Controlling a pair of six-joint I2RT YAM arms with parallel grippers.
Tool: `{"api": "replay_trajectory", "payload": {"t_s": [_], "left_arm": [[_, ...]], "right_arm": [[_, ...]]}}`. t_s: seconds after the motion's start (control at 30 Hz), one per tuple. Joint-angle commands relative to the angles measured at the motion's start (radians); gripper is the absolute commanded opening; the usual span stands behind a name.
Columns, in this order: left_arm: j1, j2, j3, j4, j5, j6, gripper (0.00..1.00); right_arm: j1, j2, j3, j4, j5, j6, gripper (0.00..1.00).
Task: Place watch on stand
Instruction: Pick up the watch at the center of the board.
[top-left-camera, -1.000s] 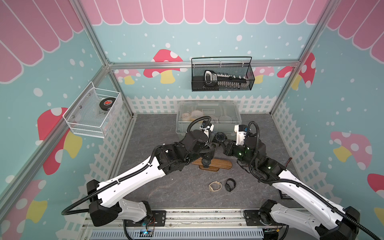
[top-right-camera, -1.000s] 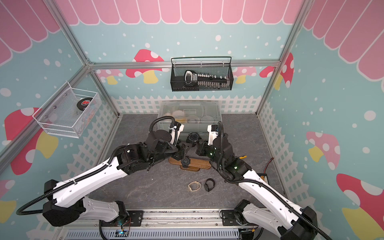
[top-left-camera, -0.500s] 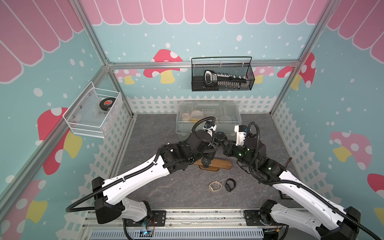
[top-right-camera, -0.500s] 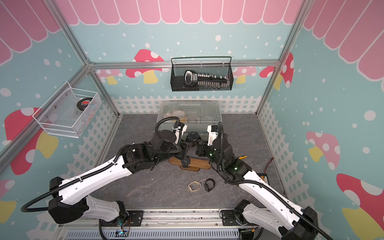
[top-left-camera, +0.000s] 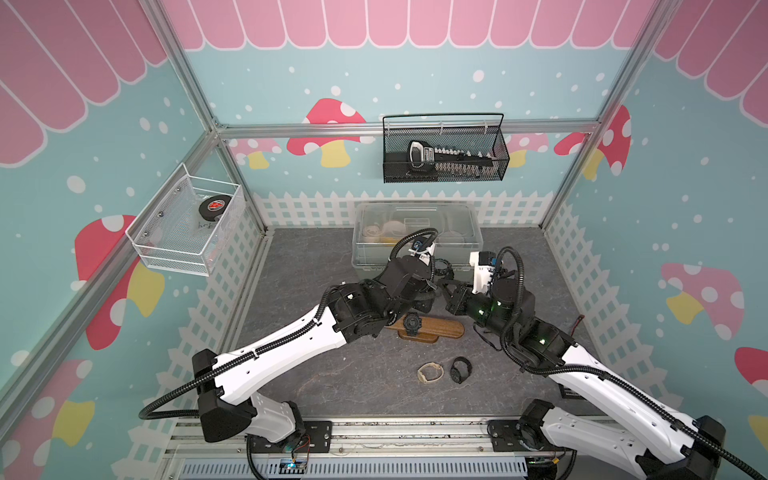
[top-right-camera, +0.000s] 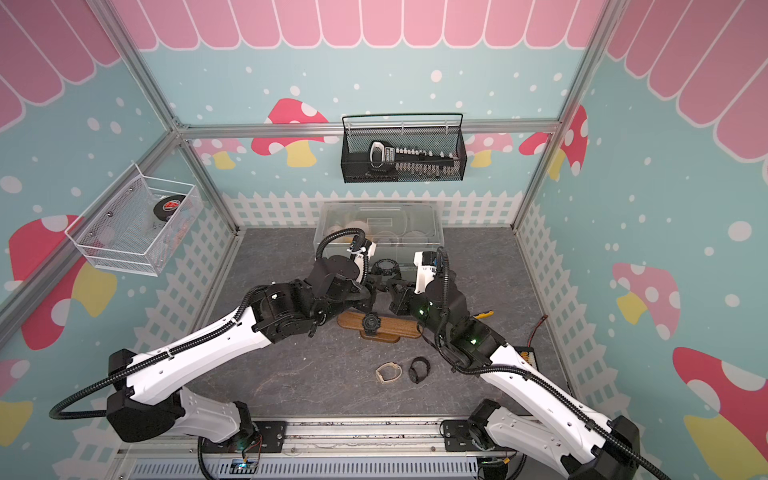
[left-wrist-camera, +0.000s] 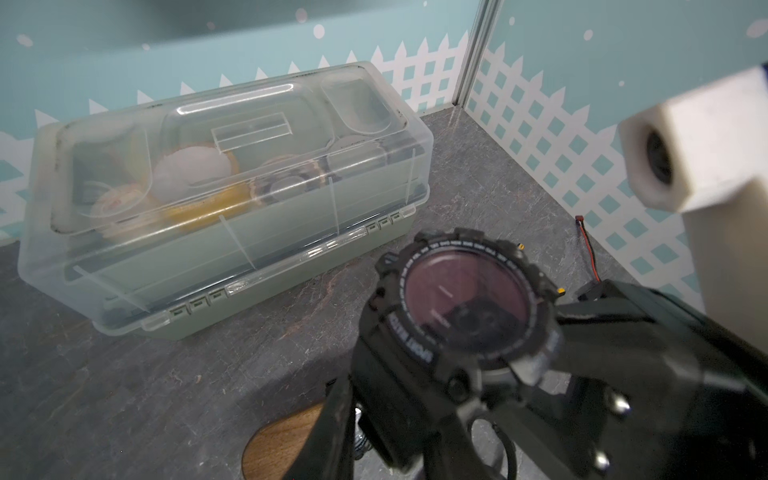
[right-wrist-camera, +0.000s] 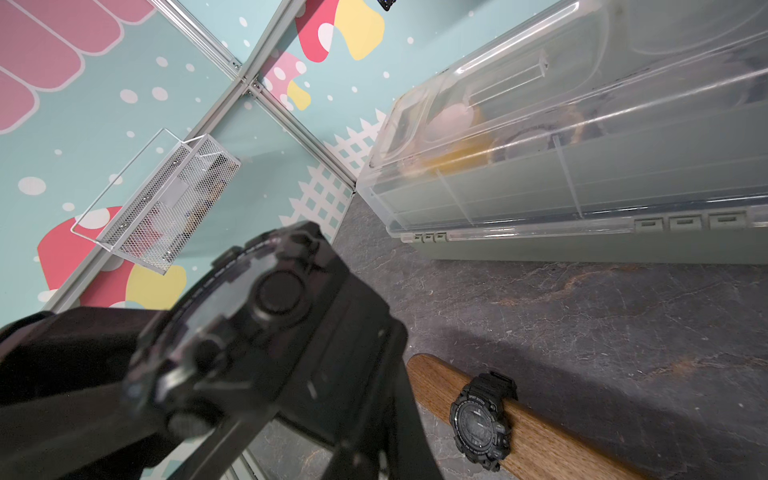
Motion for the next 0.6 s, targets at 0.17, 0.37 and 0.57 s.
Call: {"api": "replay_trajectory", "payload": {"t_s": [0.17,0.37,0.57], "left_arm": [[0.002,0.006,0.037,0.022,-0.069,-0.008,0.00],[0.002,-0.042,-0.017,0.089,-0.065,0.000,0.00],[0.005,-0.168,-0.147,0.244,0.039,0.065,0.00]], "right_arm": [[0.034,0.014,0.037,0.019,0.022,-0.034,0.00],[0.035,0.006,0.028,0.026,0.027,-0.054,0.00],[0.034,-0.060,-0.045,0.116,0.009,-0.094,0.19]]}}
